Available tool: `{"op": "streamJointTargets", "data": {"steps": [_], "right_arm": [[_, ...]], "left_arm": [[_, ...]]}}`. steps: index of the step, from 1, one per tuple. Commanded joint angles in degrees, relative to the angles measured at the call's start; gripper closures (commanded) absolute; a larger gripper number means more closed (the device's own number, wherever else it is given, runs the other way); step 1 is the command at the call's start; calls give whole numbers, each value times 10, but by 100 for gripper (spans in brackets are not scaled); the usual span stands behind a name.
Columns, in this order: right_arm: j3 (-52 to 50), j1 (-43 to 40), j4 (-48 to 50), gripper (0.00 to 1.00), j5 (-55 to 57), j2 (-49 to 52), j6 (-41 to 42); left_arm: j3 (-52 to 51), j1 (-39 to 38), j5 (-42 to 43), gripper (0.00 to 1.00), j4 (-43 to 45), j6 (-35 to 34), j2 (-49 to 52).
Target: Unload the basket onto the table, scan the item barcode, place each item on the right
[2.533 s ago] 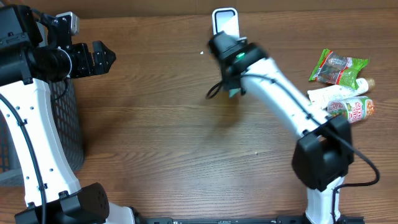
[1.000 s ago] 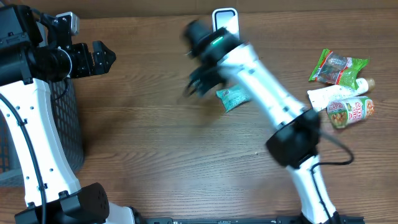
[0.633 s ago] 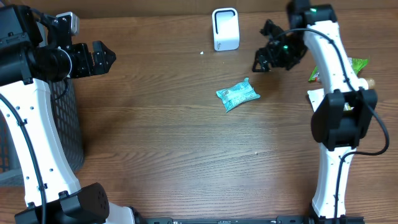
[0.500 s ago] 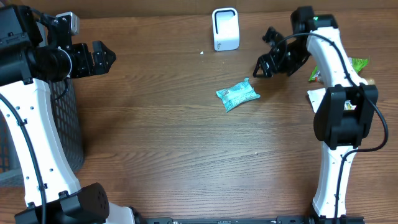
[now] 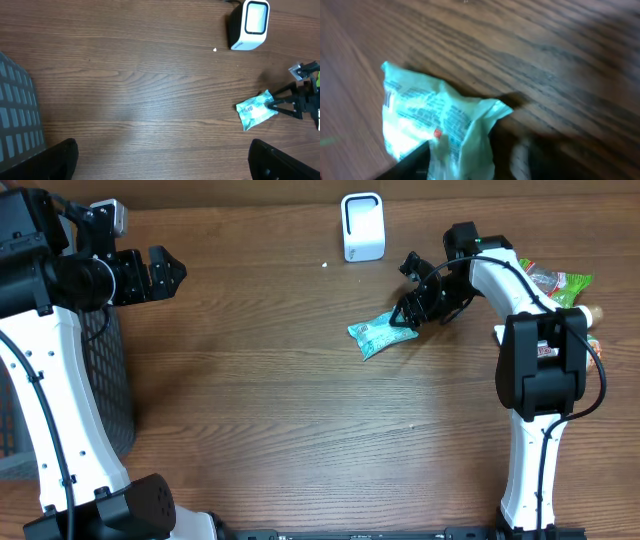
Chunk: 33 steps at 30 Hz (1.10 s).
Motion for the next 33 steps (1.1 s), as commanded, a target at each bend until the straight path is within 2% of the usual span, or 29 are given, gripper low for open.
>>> {"op": "streamJointTargets", "data": {"steps": [1, 4, 10, 14, 19, 23, 33], "right_arm": [[-15, 19, 13, 71, -16, 3, 27], [-15, 32, 25, 96, -17, 3, 63], [-8, 37, 9, 96, -92, 2, 110], [32, 9, -55, 96, -198, -7, 115], [69, -22, -114, 96, -273, -47, 49], [72, -27, -128, 96, -248, -104, -15], [72, -21, -62, 96, -116, -257, 21]], "left_arm": [[6, 3, -2, 0, 1, -2, -2], [6, 3, -2, 0, 1, -2, -2], [6, 3, -2, 0, 1, -2, -2], [6, 3, -2, 0, 1, -2, -2], [6, 3, -2, 0, 1, -2, -2], [6, 3, -2, 0, 1, -2, -2], [6, 3, -2, 0, 1, -2, -2]]}}
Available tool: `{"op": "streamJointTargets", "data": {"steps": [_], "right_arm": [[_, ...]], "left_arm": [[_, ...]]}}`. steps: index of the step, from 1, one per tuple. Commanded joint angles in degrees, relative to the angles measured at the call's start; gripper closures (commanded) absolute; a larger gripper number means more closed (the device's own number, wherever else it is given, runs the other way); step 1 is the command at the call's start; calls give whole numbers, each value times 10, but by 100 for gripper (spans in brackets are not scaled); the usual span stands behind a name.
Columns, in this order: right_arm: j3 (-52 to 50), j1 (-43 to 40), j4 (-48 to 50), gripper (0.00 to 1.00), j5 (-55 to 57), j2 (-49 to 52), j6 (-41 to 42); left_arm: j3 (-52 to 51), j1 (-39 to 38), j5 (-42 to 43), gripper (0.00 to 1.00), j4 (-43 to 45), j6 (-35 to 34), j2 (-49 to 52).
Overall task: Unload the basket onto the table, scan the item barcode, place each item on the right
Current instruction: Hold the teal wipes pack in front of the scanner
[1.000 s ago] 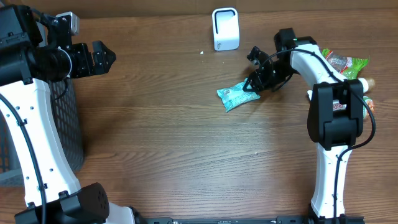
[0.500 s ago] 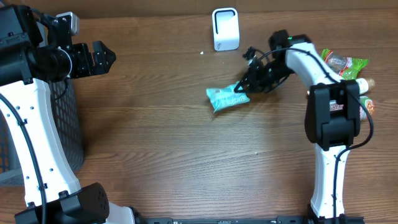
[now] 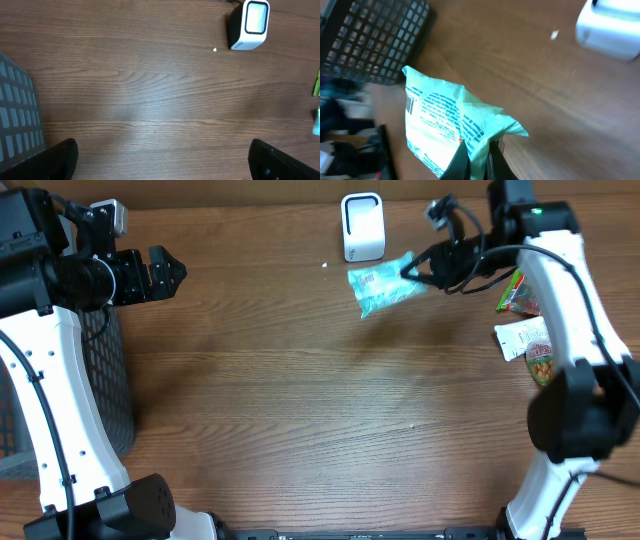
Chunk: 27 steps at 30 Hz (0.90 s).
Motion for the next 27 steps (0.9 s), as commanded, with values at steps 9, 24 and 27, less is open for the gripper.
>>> {"op": "streamJointTargets", "data": {"steps": [9, 24, 27], "right_arm": [[20, 61, 78, 96, 210, -121, 104], [16, 259, 330, 96, 937, -61, 130], [16, 276, 389, 96, 986, -23, 11]], "left_arm": [[6, 3, -2, 0, 1, -2, -2], [6, 3, -2, 0, 1, -2, -2], [6, 3, -2, 0, 1, -2, -2]]}}
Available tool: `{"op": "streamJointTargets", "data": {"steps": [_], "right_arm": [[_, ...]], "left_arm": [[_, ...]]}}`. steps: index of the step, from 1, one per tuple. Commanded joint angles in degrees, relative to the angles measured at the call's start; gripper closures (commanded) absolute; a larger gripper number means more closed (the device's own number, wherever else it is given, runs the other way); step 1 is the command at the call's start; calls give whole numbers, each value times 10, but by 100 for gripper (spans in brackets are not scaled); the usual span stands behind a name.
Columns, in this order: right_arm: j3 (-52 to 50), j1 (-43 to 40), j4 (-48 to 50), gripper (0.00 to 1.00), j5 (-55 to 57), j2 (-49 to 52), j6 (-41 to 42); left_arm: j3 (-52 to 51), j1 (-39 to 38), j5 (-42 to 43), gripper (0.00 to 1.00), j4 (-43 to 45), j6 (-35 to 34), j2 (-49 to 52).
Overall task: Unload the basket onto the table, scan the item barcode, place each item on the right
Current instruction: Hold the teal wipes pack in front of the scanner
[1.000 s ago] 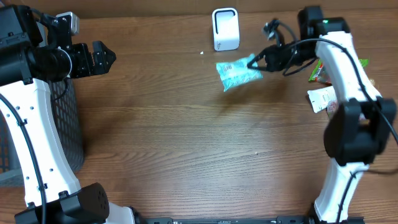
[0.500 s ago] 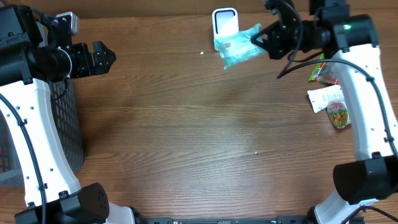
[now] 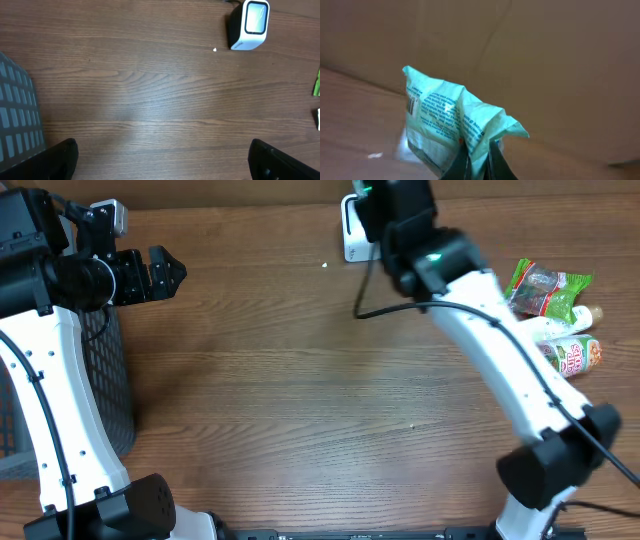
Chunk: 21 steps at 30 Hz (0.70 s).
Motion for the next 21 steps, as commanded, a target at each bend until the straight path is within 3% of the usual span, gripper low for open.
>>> {"op": "streamJointTargets", "data": {"steps": [1, 7, 13, 21], "right_arm": [[10, 15, 58, 96, 176, 60, -166], [10, 16, 165, 96, 188, 134, -302], [10, 13, 202, 96, 119, 180, -419], [10, -11, 315, 96, 111, 238, -525]], "left_arm": [[6, 3, -2, 0, 1, -2, -2], [6, 3, -2, 0, 1, -2, -2], [6, 3, -2, 0, 1, -2, -2], [6, 3, -2, 0, 1, -2, -2]]}}
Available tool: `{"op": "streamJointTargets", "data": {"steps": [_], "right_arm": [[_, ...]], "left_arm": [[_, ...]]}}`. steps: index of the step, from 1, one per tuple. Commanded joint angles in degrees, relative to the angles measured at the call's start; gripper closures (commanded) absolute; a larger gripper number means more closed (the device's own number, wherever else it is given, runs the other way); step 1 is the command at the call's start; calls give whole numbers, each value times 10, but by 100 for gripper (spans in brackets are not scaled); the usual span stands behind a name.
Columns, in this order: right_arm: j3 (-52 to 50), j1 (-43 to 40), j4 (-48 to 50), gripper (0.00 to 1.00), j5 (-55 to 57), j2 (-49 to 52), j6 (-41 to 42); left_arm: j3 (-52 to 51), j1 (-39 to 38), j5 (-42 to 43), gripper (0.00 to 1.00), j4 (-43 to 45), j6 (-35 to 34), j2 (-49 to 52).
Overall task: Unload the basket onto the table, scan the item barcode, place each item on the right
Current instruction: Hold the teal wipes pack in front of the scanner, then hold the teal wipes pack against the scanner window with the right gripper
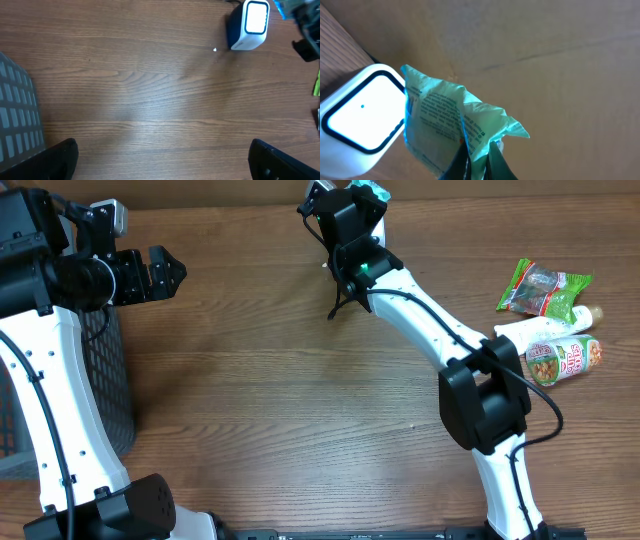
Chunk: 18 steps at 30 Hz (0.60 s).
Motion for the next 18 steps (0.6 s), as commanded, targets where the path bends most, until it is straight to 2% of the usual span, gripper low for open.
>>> {"op": "streamJointTargets", "data": {"steps": [1, 11, 18], "right_arm": [[10, -21, 47, 96, -2, 20, -70], [1, -43, 115, 96, -24, 47, -91], [-10, -38, 119, 96, -40, 47, -91]], "left_arm": [[6, 3, -2, 0, 1, -2, -2], [6, 3, -2, 0, 1, -2, -2], [6, 3, -2, 0, 1, -2, -2]]}}
